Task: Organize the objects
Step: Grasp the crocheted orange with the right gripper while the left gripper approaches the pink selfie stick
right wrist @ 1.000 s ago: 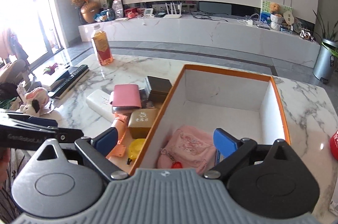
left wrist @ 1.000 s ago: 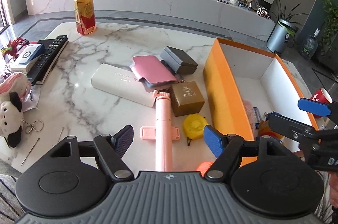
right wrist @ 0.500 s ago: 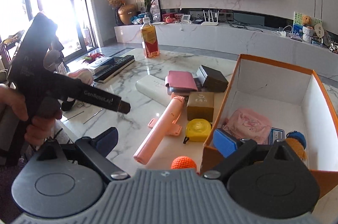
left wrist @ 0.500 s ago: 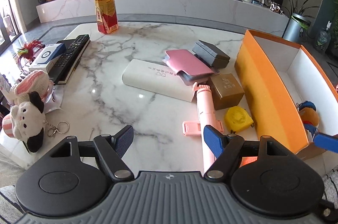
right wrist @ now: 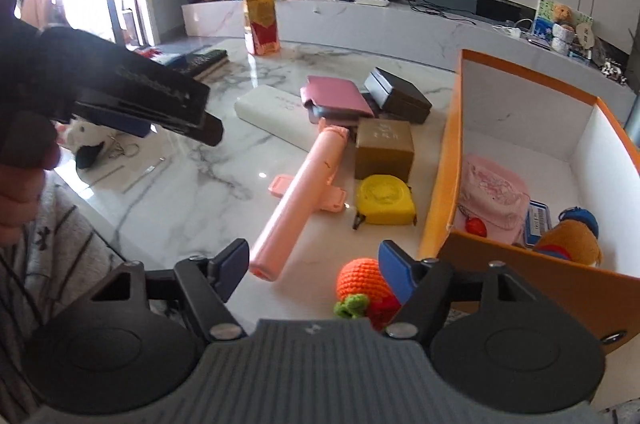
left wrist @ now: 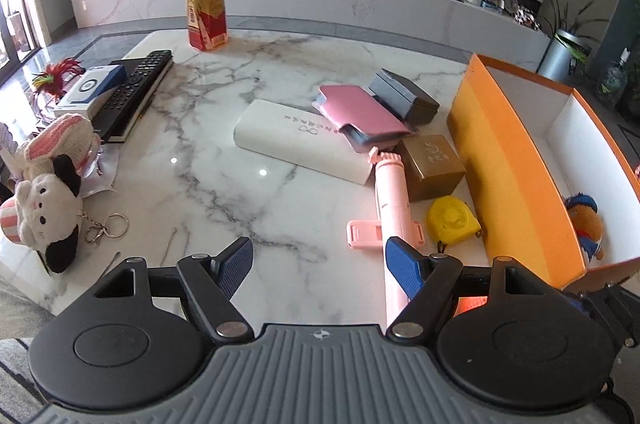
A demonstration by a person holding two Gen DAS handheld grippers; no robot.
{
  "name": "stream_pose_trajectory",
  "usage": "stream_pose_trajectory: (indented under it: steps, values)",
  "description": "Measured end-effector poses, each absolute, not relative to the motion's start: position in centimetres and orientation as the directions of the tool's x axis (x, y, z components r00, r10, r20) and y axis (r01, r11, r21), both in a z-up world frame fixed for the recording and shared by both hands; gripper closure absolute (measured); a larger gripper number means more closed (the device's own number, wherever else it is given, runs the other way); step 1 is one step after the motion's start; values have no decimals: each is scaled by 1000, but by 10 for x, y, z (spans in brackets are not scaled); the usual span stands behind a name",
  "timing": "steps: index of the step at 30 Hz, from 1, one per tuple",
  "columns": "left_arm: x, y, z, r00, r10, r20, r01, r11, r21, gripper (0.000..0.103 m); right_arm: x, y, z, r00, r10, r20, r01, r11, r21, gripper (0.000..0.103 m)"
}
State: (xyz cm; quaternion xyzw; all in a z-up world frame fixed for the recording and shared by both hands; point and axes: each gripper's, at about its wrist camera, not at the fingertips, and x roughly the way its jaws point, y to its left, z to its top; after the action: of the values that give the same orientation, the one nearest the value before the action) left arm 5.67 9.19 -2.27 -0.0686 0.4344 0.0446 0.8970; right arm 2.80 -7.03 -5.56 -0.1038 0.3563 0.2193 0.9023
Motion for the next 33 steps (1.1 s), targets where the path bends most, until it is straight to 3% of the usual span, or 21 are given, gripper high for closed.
stream_pose_trajectory:
  steps: [7, 13, 17, 20, 21, 22, 24, 25, 26, 27, 28, 29, 33]
  values:
    - [79, 80, -46, 553, -19, -833, -116, 988, -100, 18, 36, -62, -83, 654, 165, -738, -327, 942, -79, 36]
    - [78, 85, -55, 523, -25, -852, -136, 984, -113, 18, 41, -58, -98, 670, 128, -731, -258, 964, -68, 36]
    - [76, 88, -54, 523, -34, -852, -147, 981, -129, 18, 40, -55, -108, 681, 164, -714, -275, 960, -42, 26]
    - [76, 89, -54, 524, -37, -851, -150, 979, -135, 18, 39, -59, -118, 686, 183, -704, -273, 962, -16, 45]
    - [76, 89, -54, 521, -34, -853, -153, 979, -132, 18, 39, -59, -118, 695, 170, -699, -260, 965, -25, 60]
    - [76, 89, -55, 517, -30, -855, -157, 979, -129, 18, 40, -62, -117, 690, 180, -701, -263, 965, -12, 65]
    - [76, 90, -56, 509, -25, -860, -164, 978, -126, 18, 43, -65, -116, 674, 189, -714, -264, 965, 6, 66]
    - [76, 90, -56, 509, -26, -860, -165, 978, -127, 18, 42, -69, -114, 670, 190, -718, -243, 970, 30, 65]
    - [76, 90, -55, 512, -28, -859, -163, 978, -129, 18, 41, -75, -110, 674, 210, -708, -222, 972, 78, 58]
    - [76, 89, -55, 514, -32, -857, -159, 978, -132, 18, 41, -79, -109, 686, 235, -688, -207, 970, 125, 37]
    - [76, 88, -54, 516, -35, -856, -154, 979, -133, 18, 43, -79, -108, 692, 263, -672, -214, 964, 157, 30]
    - [75, 87, -54, 516, -37, -856, -148, 980, -132, 18, 46, -77, -108, 695, 276, -664, -225, 960, 165, 26]
    - [74, 85, -55, 513, -34, -858, -137, 983, -120, 18, 53, -64, -111, 728, 250, -639, -189, 968, 164, 30]
